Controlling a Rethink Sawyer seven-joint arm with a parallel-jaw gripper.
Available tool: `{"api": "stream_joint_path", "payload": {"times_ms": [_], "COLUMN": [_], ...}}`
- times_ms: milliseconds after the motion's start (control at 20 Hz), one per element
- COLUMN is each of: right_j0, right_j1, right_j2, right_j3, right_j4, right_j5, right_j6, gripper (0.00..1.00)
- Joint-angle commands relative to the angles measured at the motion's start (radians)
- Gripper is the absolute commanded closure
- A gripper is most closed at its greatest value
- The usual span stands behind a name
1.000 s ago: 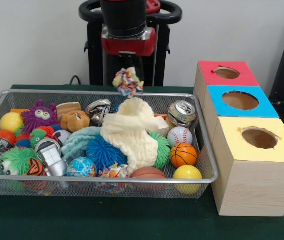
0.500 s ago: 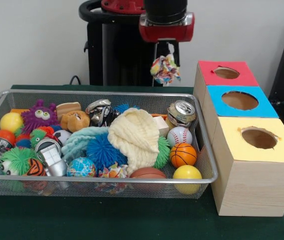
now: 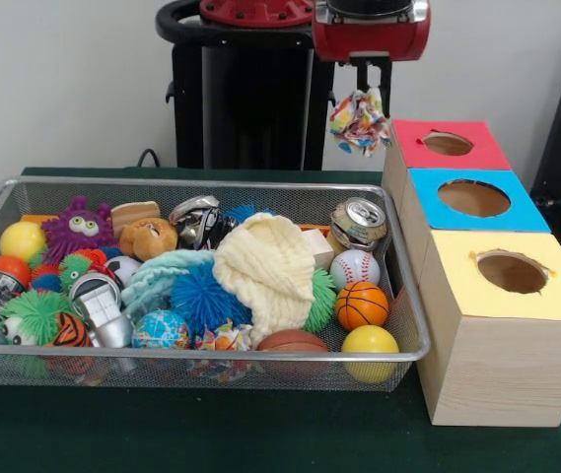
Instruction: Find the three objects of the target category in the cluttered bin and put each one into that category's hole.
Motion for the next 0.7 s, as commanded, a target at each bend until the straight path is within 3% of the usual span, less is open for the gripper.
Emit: {"api": "stream_joint_path", "payload": {"times_ms": [50, 450, 700], "right_j0": [0.06, 0.181, 0.249], "right_j1": [0.071, 0.19, 0.264], "right_j2": [-0.074, -0.129, -0.155], "right_j3": [-0.208, -0.355, -0.457], "right_j4": [-0.008, -0.032, -0.008], "right_j5": [0.019, 0.002, 0.006], "right_j6": [0.264, 0.282, 0.296], "gripper": [1.0, 1.0, 1.0]}}
